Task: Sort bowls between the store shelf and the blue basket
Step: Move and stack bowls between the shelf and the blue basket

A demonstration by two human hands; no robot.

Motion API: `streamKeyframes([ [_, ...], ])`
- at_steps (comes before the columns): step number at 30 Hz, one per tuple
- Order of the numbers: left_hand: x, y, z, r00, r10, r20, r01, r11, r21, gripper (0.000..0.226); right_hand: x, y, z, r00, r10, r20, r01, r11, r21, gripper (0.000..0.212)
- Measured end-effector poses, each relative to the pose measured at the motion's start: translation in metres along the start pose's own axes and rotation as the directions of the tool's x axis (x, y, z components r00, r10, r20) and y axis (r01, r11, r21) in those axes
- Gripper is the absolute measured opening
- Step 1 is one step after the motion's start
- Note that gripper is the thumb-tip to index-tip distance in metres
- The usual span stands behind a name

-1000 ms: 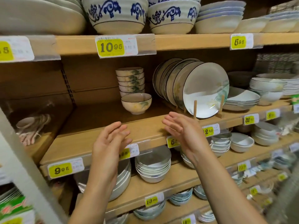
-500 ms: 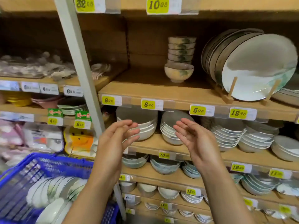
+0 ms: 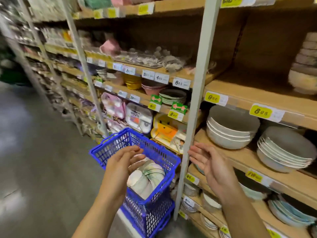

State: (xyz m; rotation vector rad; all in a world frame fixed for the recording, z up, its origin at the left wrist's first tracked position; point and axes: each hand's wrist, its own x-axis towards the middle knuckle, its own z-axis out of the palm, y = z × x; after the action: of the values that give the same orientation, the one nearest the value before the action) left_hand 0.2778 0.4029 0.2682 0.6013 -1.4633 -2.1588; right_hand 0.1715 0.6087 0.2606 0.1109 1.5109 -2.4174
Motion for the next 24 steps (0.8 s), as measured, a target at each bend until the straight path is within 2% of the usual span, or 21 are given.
streamKeyframes([
  [7, 0.071, 0.014, -0.109, 0.988, -0.056, -0.141, 0.061, 0.997, 0.036, 0.02, 0.037, 0.072, 0.104, 0.996, 0.087, 0.018, -0.084, 0.988, -0.131, 0.02],
  [12, 0.121, 0.013, -0.175, 0.973, -0.136, -0.188, 0.151, 0.986, 0.07, 0.021, 0.065, 0.125, 0.157, 0.993, 0.116, -0.034, -0.121, 0.96, -0.252, 0.018],
  [17, 0.169, 0.004, -0.218, 0.942, -0.224, -0.249, 0.25, 0.965, 0.079, 0.023, 0.105, 0.161, 0.177, 0.981, 0.151, -0.124, -0.187, 0.91, -0.371, 0.019],
  [24, 0.242, -0.023, -0.224, 0.922, -0.321, -0.216, 0.353, 0.926, 0.133, 0.019, 0.175, 0.225, 0.174, 0.942, 0.235, -0.239, -0.321, 0.84, -0.437, 0.016],
])
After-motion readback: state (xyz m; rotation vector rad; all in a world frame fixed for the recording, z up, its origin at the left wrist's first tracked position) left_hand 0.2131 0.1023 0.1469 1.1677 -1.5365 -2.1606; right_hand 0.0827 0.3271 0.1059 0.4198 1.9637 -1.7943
